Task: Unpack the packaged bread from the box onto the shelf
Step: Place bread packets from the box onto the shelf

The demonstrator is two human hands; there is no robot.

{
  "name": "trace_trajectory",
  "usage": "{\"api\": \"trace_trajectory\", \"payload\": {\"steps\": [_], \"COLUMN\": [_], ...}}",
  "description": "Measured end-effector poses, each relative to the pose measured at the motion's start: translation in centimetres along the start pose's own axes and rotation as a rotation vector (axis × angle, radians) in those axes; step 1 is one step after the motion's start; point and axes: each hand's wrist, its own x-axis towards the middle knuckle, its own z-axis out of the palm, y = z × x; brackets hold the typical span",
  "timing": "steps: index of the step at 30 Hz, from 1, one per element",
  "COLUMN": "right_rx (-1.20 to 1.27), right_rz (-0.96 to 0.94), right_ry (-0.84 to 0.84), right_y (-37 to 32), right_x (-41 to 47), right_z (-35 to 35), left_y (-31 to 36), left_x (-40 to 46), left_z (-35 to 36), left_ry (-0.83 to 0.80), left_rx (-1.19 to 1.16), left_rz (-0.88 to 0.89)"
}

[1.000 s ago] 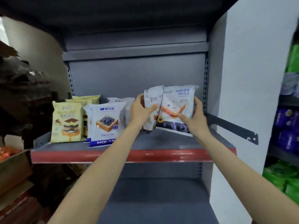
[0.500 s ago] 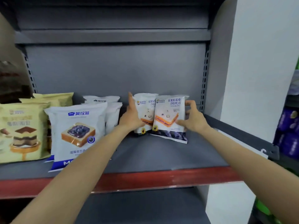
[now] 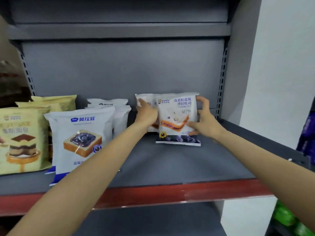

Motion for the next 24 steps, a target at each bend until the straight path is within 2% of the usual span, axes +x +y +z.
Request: {"api": "trace_trajectory", "payload": {"steps": [3,6,10,14,17,19,21,24], "right_rx": [0.114,0.223,0.153,-0.358,-0.509,-0.595,-0.681,-0.692], "right_rz": [0.064,0.147,0.197,-0.075,-0.300,-0.451,-0.585,-0.674], "right_ry": [-0.082,-0.145,-0.115,0.048,0.097,0.178,0.317,0.497], "right_y": [-0.4,-0.5,-1.2,-3.0,-3.9,-3.7,-3.4,-2.1], "right_x": [1.3,2.9,3.4,0.1,-5.1,-9.1,-13.4,-20.7], "right_z": [3.2,6.9,8.9,6.9,5.1,4.3,3.9,4.4], "left_y": [0.1,-1.0,-1.9,-1.9,-1.5,-0.9,-0.6,-2.0], "left_x": [-3.9,-6.3,-7.5,-8.7,-10.8,-13.5,-17.2,-23.9], "left_z": [-2.3,-3.2,-2.8,-3.1,-3.8,-4.5,-5.3,-5.7], "left_ry": [0.008,-0.037,-0.152,-0.091,-0.021,0.081,0.231,0.441], "left_rx": [-0.039,0.123,0.224,0.290,0.454,0.656,0.764,0.658], "left_rz": [0.058,0.140,0.136,0.200,0.298,0.431,0.588,0.854]}}
